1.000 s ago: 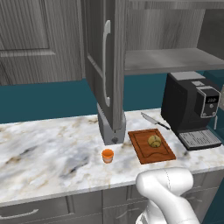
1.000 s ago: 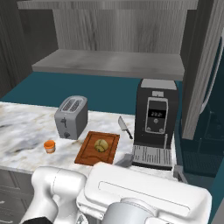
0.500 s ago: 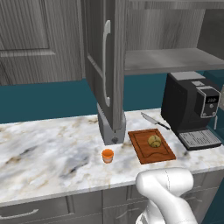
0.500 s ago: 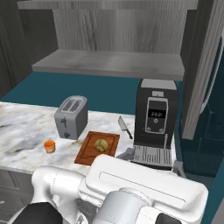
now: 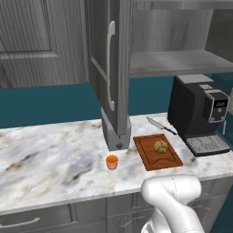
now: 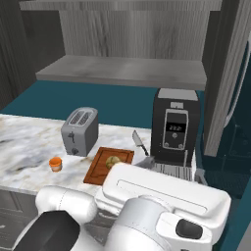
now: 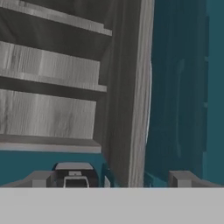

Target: Pick the bread, place it on the cutting board, pick the jam, place it on the counter, and close the cabinet.

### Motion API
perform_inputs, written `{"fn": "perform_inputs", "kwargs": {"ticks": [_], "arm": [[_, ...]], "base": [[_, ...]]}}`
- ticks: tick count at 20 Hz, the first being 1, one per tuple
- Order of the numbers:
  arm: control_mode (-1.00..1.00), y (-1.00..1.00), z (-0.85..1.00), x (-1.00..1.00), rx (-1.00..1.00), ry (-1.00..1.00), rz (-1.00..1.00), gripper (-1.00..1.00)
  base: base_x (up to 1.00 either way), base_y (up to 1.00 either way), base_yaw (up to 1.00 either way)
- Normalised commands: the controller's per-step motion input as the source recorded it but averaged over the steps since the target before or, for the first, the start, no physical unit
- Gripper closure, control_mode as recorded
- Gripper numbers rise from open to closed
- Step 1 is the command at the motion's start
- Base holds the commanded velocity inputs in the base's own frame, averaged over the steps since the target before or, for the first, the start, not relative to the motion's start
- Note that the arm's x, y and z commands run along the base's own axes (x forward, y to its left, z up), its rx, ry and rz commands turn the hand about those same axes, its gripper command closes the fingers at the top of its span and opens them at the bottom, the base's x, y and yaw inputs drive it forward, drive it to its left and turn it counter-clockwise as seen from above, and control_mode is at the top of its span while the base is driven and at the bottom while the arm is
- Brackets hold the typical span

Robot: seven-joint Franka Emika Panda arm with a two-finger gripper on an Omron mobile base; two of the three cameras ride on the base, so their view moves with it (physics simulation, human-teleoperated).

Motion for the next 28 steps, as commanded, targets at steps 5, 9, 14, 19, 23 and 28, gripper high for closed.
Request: {"fn": "perform_inputs", "kwargs": {"ticks": [5, 9, 14, 19, 23, 28], "arm": [[-1.0, -0.18, 0.0, 0.2, 0.0, 0.0, 0.0, -1.0], [-1.0, -0.19, 0.0, 0.14, 0.0, 0.0, 0.0, -1.0], [-1.0, -0.16, 0.0, 0.13, 0.0, 0.0, 0.0, -1.0], [-1.0, -0.14, 0.0, 0.11, 0.0, 0.0, 0.0, -1.0], [-1.0, -0.13, 0.0, 0.11, 0.0, 0.0, 0.0, -1.0], [-1.0, -0.13, 0.0, 0.14, 0.0, 0.0, 0.0, -1.0]], "base": [[0.0, 0.0, 0.0], [0.0, 0.0, 0.0], [0.0, 0.0, 0.0], [0.0, 0.0, 0.0], [0.0, 0.0, 0.0], [0.0, 0.0, 0.0]]}}
